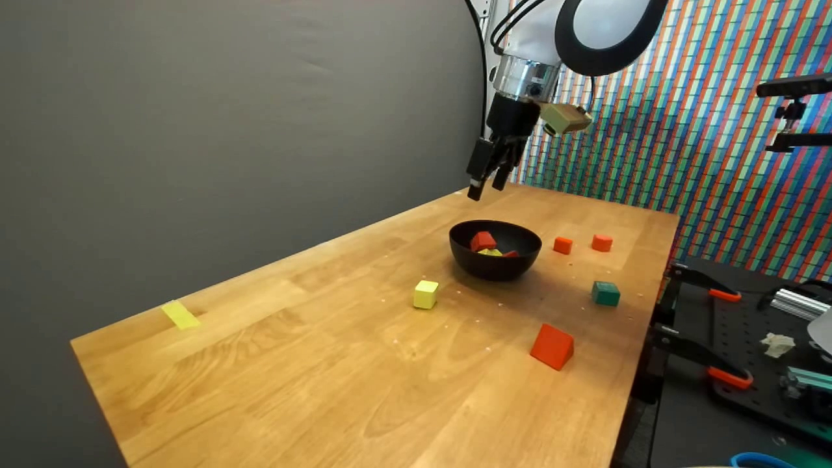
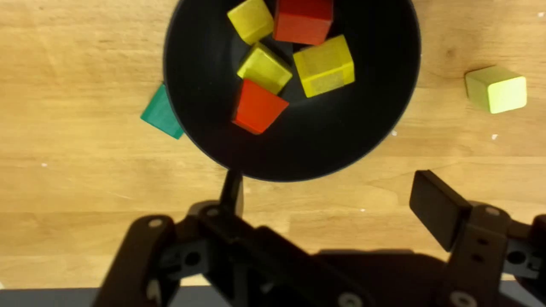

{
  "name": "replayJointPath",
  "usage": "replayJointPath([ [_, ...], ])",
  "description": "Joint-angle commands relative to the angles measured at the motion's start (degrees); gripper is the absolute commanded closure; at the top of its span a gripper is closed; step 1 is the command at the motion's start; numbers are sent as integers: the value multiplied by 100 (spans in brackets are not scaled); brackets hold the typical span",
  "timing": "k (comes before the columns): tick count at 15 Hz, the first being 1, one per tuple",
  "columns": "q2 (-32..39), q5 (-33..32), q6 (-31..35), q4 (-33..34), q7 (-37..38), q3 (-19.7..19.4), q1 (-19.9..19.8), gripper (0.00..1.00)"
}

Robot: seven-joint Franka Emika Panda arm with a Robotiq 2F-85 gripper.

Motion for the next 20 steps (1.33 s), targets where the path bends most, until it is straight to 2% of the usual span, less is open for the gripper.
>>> replayJointPath([
  [1, -186, 321, 395, -234, -776, 490, 86, 0],
  [2, -110, 392, 455, -233, -985, 638, 114, 0],
  [4, 130, 1009, 420, -153, -1765, 1072, 80, 0],
  [6, 450, 1633, 295, 27, -2589, 1476, -7, 0],
  [8, 766, 1942, 209, 192, -3295, 1756, -178, 0],
  [12, 1383, 1512, 247, 459, -3613, 1814, -372, 0],
  [15, 1892, 969, 373, 805, -3378, 1567, -354, 0],
  [20, 2506, 606, 428, 1431, -3098, 1537, -350, 0],
])
